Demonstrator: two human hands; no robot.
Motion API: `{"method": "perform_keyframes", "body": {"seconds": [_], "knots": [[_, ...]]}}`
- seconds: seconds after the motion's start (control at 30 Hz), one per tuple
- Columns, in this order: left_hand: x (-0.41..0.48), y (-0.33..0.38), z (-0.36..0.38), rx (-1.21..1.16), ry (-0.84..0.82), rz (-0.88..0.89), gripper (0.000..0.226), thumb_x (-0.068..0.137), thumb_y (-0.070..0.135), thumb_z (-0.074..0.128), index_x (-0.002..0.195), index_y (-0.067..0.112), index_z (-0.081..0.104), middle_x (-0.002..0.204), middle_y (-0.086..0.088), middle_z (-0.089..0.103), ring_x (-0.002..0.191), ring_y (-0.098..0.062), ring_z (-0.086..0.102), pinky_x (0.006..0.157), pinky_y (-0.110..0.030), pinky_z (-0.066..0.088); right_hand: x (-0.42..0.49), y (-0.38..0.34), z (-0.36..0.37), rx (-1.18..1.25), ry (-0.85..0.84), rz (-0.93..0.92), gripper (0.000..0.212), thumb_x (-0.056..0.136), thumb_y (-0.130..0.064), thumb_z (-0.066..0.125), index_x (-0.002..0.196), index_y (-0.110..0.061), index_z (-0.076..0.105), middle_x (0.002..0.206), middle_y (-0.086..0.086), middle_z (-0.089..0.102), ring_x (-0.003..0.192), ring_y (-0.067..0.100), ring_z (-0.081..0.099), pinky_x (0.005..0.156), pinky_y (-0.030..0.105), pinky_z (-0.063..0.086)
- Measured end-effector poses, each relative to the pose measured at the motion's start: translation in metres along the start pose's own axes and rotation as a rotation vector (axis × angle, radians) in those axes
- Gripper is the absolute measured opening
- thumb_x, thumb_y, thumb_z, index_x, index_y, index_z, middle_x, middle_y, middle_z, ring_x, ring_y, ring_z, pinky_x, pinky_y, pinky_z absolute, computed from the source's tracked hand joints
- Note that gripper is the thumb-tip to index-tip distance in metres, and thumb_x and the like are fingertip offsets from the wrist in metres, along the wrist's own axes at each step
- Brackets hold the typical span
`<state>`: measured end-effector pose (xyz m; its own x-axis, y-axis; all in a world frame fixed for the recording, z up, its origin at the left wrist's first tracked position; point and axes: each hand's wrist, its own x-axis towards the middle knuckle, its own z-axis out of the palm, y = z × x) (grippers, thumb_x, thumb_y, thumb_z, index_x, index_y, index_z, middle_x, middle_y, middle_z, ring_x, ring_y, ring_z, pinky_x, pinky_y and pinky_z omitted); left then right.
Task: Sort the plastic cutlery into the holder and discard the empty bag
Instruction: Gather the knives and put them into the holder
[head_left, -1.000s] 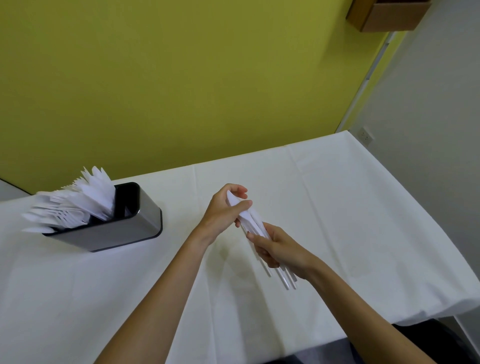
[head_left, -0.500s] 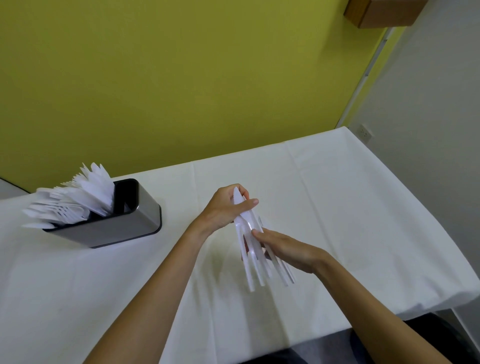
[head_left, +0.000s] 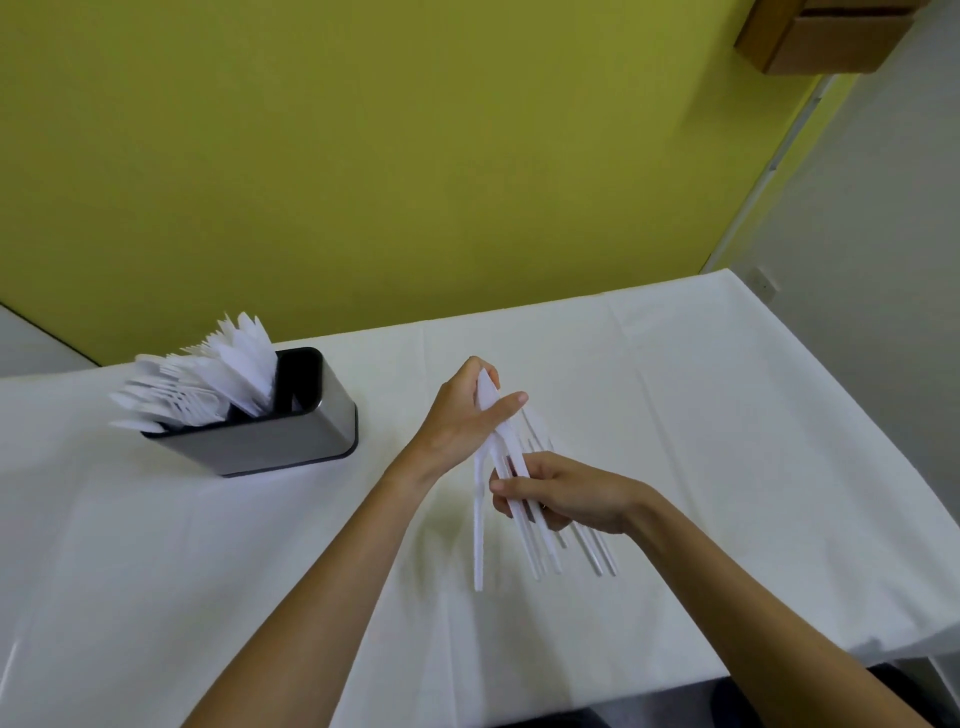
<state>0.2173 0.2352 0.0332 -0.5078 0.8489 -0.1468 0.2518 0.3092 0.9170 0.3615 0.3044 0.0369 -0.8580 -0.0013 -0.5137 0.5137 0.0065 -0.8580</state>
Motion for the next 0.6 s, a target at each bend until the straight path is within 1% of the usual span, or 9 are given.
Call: {"method": "perform_keyframes", "body": {"seconds": [0.07, 0.13, 0.2, 0.27, 0.33, 0.37, 0.43, 0.47, 0.6], "knots": [[-0.003, 0.001, -0.006, 0.01, 0.022, 0.039, 0.03, 0.087, 0.031, 0.066, 0.09, 0.013, 0.042, 0.071, 0.005, 0.036, 0.061, -0.012, 0.033, 0.056, -0.023, 0.03, 0.006, -0.008, 0.004, 0.014, -0.018, -0.013, 0.027, 0.099, -0.027, 0.047, 0.077, -0.01, 0.05, 0.064, -0.003, 0.042, 0.05, 0.01, 0.023, 0.047, 0.02, 0.019], [-0.006, 0.003, -0.017, -0.01, 0.072, 0.061, 0.028, 0.088, 0.026, 0.066, 0.089, 0.012, 0.041, 0.07, 0.006, 0.037, 0.058, -0.008, 0.032, 0.053, -0.02, 0.03, 0.014, -0.02, 0.01, 0.002, -0.012, -0.021, 0.027, 0.098, -0.028, 0.049, 0.077, -0.012, 0.054, 0.064, -0.004, 0.045, 0.048, 0.009, 0.026, 0.046, 0.02, 0.019], [-0.01, 0.005, -0.035, -0.037, 0.138, 0.066, 0.026, 0.088, 0.023, 0.065, 0.087, 0.013, 0.04, 0.069, 0.006, 0.037, 0.053, -0.004, 0.033, 0.051, -0.016, 0.03, 0.025, -0.034, 0.017, -0.044, 0.019, -0.021, 0.026, 0.097, -0.028, 0.051, 0.077, -0.012, 0.056, 0.063, -0.002, 0.044, 0.047, 0.008, 0.027, 0.046, 0.019, 0.021], [-0.013, 0.004, -0.055, -0.067, 0.189, 0.063, 0.026, 0.088, 0.02, 0.065, 0.083, 0.017, 0.04, 0.069, 0.006, 0.038, 0.051, -0.003, 0.034, 0.05, -0.015, 0.031, 0.038, -0.048, 0.025, -0.095, 0.046, -0.041, 0.021, 0.095, -0.029, 0.054, 0.082, -0.013, 0.055, 0.065, 0.003, 0.04, 0.047, 0.009, 0.029, 0.046, 0.019, 0.024], [-0.016, 0.003, -0.073, -0.084, 0.223, 0.065, 0.028, 0.089, 0.019, 0.065, 0.08, 0.02, 0.039, 0.067, 0.006, 0.037, 0.05, -0.002, 0.034, 0.049, -0.015, 0.031, 0.049, -0.061, 0.034, -0.101, 0.037, -0.076, 0.017, 0.095, -0.029, 0.055, 0.09, -0.013, 0.056, 0.074, 0.01, 0.04, 0.05, 0.011, 0.029, 0.046, 0.02, 0.025], [-0.018, 0.002, -0.082, -0.089, 0.237, 0.067, 0.028, 0.089, 0.019, 0.065, 0.08, 0.02, 0.039, 0.066, 0.006, 0.036, 0.049, -0.002, 0.033, 0.049, -0.015, 0.031, 0.054, -0.068, 0.039, -0.092, 0.019, -0.095, 0.016, 0.095, -0.028, 0.054, 0.092, -0.013, 0.059, 0.076, 0.011, 0.039, 0.051, 0.012, 0.028, 0.046, 0.02, 0.024], [-0.022, 0.001, -0.101, -0.094, 0.267, 0.074, 0.026, 0.089, 0.02, 0.065, 0.082, 0.017, 0.04, 0.066, 0.006, 0.035, 0.05, -0.001, 0.033, 0.05, -0.013, 0.031, 0.064, -0.081, 0.05, -0.072, -0.026, -0.117, 0.017, 0.096, -0.026, 0.053, 0.089, -0.016, 0.063, 0.07, 0.009, 0.036, 0.052, 0.012, 0.026, 0.046, 0.02, 0.02], [-0.025, -0.001, -0.113, -0.091, 0.285, 0.075, 0.025, 0.089, 0.02, 0.065, 0.084, 0.015, 0.041, 0.066, 0.007, 0.036, 0.051, -0.001, 0.034, 0.051, -0.013, 0.031, 0.07, -0.088, 0.057, -0.07, -0.043, -0.118, 0.018, 0.097, -0.026, 0.052, 0.087, -0.016, 0.064, 0.066, 0.004, 0.035, 0.052, 0.012, 0.025, 0.047, 0.02, 0.02], [-0.032, -0.007, -0.145, -0.039, 0.316, 0.07, 0.025, 0.087, 0.024, 0.066, 0.087, 0.015, 0.043, 0.068, 0.008, 0.038, 0.054, -0.001, 0.034, 0.052, -0.015, 0.031, 0.087, -0.108, 0.074, -0.106, -0.076, -0.097, 0.02, 0.097, -0.022, 0.051, 0.084, -0.008, 0.056, 0.057, -0.003, 0.031, 0.049, 0.01, 0.024, 0.046, 0.019, 0.019]]}}
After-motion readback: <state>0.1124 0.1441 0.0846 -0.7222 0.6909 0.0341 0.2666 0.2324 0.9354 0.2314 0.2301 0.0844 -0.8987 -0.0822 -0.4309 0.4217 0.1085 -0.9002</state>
